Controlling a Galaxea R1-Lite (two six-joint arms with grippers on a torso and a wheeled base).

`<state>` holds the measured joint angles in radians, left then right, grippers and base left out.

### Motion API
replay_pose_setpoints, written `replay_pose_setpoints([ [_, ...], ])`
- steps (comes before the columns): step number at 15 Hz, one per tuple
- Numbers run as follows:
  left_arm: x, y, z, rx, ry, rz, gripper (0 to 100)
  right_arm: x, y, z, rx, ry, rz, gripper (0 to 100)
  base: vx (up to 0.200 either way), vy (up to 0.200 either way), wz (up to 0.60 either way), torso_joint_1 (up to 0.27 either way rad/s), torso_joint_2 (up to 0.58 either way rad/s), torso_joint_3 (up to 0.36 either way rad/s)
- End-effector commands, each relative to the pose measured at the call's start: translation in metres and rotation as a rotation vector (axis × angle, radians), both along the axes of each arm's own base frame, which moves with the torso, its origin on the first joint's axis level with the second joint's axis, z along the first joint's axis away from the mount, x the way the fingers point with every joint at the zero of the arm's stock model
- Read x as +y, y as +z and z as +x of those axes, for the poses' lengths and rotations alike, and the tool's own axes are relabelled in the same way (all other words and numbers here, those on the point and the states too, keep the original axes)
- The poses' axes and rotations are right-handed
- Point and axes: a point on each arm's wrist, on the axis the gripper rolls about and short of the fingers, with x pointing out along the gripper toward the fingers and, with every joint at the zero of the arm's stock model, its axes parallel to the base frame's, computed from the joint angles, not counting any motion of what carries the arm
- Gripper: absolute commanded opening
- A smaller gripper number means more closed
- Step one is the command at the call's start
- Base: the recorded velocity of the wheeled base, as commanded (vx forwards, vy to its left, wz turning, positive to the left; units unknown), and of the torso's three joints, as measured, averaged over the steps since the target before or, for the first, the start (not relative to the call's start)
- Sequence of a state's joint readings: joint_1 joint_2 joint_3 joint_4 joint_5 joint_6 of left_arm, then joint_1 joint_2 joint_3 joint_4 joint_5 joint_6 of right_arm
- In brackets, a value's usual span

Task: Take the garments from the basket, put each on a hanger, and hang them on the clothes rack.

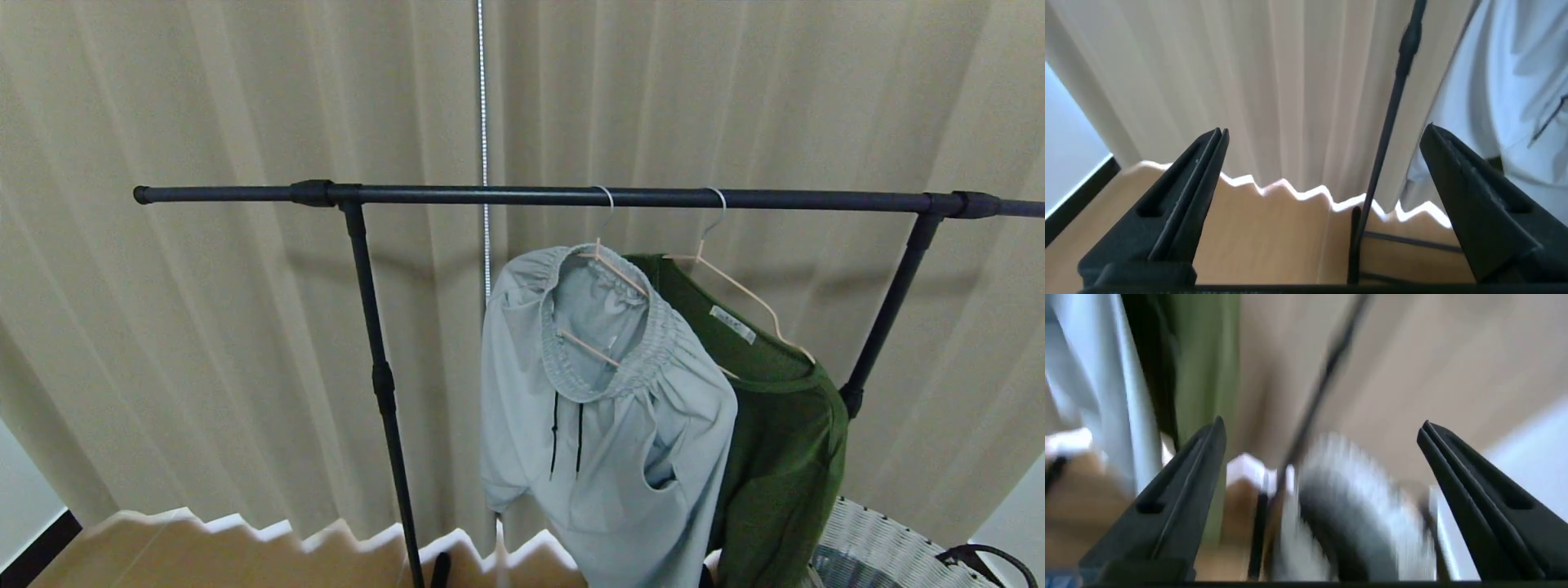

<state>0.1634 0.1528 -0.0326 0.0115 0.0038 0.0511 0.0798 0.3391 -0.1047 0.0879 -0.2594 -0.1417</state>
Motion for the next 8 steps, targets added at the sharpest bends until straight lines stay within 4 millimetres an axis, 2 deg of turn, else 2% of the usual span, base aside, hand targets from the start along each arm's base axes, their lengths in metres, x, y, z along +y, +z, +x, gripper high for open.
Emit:
replay_pose_setpoints([
  [1, -0.0007, -0.009, -0.0027, -0.032, -0.016, -0.039, 100, -0.0004, -0.0125, -0.0308, -0.164, -0.065, 0.045, 100, 0.0, 0.0, 0.0, 0.0, 0.0, 0.0],
  [4, -0.0007, -0.0085, -0.0028, -0.034, -0.02, -0.037, 100, -0.0003, -0.015, -0.0359, -0.233, -0.078, 0.102, 100, 0.0, 0.0, 0.0, 0.0, 0.0, 0.0],
  [6, -0.0007, -0.0085, -0.0028, -0.033, -0.021, -0.036, 100, 0.0, -0.02, -0.0325, -0.265, -0.09, 0.229, 100, 0.0, 0.0, 0.0, 0.0, 0.0, 0.0],
  [8, -0.0007, -0.0085, -0.0027, -0.031, -0.023, -0.032, 100, 0.0001, -0.022, -0.0288, -0.307, -0.081, 0.222, 100, 0.0, 0.0, 0.0, 0.0, 0.0, 0.0],
])
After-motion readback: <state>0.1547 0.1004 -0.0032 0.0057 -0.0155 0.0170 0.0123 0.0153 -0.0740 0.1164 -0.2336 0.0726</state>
